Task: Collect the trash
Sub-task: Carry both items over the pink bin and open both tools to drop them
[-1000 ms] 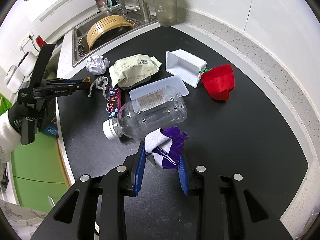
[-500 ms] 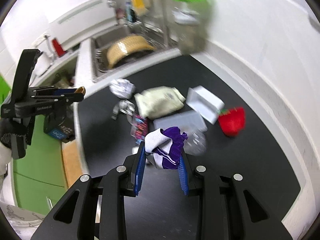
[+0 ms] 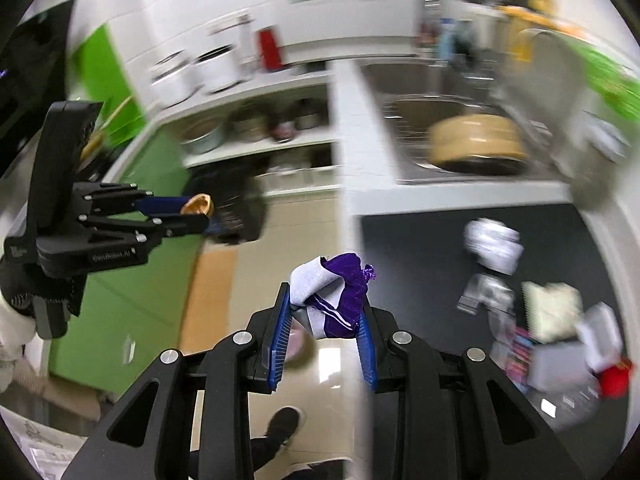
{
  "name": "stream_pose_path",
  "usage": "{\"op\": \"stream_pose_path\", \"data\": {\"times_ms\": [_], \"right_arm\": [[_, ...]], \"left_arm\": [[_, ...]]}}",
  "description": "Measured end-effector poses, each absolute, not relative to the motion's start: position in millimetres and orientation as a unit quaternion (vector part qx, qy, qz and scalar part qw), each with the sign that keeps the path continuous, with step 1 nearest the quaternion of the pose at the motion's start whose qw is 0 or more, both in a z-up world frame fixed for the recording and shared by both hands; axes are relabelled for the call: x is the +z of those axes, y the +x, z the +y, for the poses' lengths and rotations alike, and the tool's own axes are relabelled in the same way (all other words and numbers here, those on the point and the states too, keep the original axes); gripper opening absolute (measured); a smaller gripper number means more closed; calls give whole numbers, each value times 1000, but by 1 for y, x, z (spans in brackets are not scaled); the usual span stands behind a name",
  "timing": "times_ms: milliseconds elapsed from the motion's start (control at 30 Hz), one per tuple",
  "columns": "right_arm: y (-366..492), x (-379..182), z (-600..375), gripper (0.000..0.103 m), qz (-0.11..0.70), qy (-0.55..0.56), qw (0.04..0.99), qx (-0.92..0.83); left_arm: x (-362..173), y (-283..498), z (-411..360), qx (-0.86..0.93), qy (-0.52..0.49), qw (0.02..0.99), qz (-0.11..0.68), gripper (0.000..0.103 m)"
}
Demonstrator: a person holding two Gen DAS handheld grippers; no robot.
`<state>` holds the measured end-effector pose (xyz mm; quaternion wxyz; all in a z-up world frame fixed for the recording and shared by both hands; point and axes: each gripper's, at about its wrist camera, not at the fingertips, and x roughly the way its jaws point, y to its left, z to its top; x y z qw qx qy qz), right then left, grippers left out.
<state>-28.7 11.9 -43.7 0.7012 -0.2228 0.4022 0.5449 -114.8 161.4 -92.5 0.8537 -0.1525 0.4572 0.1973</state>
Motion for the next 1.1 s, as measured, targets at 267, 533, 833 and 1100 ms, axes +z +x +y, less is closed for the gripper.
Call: {"op": "stream_pose_path", "data": {"times_ms": [267, 533, 833, 1100], "right_arm": [[-100, -134, 128, 29, 429, -281, 608, 606], [-136, -285, 193, 29, 473, -329, 548, 607], [-140, -459, 225, 29, 509, -347, 521, 591], [-145, -545, 240, 29, 528, -356, 498, 589]], "left_arm": [[-183, -204, 219, 271, -236, 801, 478, 33], [-359, -229, 264, 269, -297, 758, 514, 33], [-562, -240, 306, 272, -354, 727, 522, 33], [-641, -253, 320, 292, -378, 710, 517, 95]]}}
